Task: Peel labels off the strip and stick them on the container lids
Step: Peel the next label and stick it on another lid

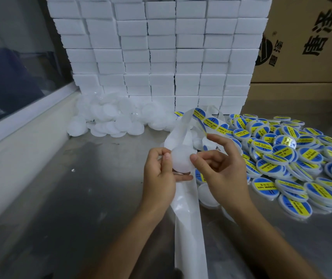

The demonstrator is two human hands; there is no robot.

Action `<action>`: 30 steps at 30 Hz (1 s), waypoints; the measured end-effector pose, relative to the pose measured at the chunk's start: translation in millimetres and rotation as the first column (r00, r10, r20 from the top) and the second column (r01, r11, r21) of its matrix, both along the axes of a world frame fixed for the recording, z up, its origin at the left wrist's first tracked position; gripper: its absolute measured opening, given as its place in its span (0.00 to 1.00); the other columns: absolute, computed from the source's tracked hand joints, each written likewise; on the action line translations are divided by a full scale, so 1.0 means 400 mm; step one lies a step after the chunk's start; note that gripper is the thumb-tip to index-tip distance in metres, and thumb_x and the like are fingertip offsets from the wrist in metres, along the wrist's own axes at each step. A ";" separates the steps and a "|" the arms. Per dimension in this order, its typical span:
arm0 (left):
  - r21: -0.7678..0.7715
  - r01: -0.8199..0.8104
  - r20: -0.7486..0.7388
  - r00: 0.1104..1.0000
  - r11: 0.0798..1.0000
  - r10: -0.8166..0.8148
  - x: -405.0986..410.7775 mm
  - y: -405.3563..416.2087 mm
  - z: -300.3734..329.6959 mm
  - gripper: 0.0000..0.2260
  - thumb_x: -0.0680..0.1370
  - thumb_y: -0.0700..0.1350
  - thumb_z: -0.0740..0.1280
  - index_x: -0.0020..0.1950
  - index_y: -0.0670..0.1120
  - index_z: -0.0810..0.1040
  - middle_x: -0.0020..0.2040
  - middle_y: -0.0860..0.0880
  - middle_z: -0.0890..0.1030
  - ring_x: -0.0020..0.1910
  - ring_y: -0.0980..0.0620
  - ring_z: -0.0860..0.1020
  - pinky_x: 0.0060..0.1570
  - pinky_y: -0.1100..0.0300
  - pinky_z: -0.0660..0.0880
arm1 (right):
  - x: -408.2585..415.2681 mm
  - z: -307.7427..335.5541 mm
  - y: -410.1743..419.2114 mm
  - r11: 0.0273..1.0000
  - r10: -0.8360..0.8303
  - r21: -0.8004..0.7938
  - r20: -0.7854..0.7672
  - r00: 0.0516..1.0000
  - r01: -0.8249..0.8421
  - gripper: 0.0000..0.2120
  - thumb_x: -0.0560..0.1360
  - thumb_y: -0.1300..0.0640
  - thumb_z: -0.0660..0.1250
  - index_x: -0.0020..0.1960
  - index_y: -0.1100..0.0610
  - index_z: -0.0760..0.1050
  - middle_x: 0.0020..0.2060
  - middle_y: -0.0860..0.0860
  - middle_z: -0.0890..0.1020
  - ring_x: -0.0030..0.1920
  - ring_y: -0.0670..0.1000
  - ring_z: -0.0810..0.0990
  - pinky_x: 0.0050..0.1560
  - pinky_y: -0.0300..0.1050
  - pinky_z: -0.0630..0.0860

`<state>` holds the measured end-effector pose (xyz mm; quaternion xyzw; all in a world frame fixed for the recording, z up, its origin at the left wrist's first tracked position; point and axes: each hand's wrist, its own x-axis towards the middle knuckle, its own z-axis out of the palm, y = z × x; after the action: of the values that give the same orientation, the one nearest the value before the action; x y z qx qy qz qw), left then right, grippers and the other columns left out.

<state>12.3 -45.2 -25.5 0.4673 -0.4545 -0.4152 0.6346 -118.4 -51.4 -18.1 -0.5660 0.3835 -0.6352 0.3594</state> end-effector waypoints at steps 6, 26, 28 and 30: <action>0.085 0.111 -0.199 0.976 0.990 -0.092 0.013 -0.003 0.005 0.04 0.78 0.35 0.67 0.52 0.39 0.78 0.43 0.42 0.85 0.43 0.45 0.85 0.41 0.57 0.82 | -0.012 0.000 -0.007 0.999 -0.045 0.024 0.046 0.998 0.043 0.19 0.71 0.65 0.74 0.57 0.51 0.75 0.36 0.53 0.85 0.37 0.48 0.84 0.40 0.36 0.79; 0.099 0.184 -0.456 0.882 0.978 -0.120 0.033 -0.019 -0.006 0.15 0.62 0.38 0.75 0.47 0.38 0.82 0.44 0.40 0.86 0.43 0.45 0.85 0.39 0.59 0.81 | -0.052 0.018 -0.017 0.972 -0.095 0.229 0.155 0.983 0.058 0.04 0.74 0.58 0.71 0.46 0.59 0.83 0.33 0.48 0.84 0.34 0.43 0.80 0.38 0.34 0.77; 0.094 0.189 -0.462 0.878 0.977 -0.125 0.034 -0.019 -0.007 0.15 0.62 0.38 0.75 0.47 0.37 0.81 0.44 0.39 0.86 0.42 0.45 0.85 0.39 0.59 0.81 | -0.042 0.017 -0.011 0.972 -0.063 0.232 0.095 0.993 0.039 0.02 0.73 0.60 0.72 0.44 0.57 0.83 0.34 0.49 0.85 0.35 0.44 0.82 0.38 0.34 0.77; 0.090 0.197 -0.450 0.882 0.976 -0.137 0.035 -0.019 -0.007 0.17 0.62 0.39 0.75 0.49 0.37 0.81 0.44 0.39 0.86 0.43 0.44 0.85 0.39 0.59 0.81 | -0.033 0.016 -0.007 0.974 -0.047 0.224 0.049 0.998 0.035 0.02 0.72 0.61 0.73 0.43 0.56 0.83 0.37 0.50 0.86 0.37 0.45 0.84 0.39 0.34 0.78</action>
<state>26.5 -52.6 -28.3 0.3613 -0.3085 -0.5930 0.6501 -131.5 -54.3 -11.6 -0.4966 0.4540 -0.6105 0.4178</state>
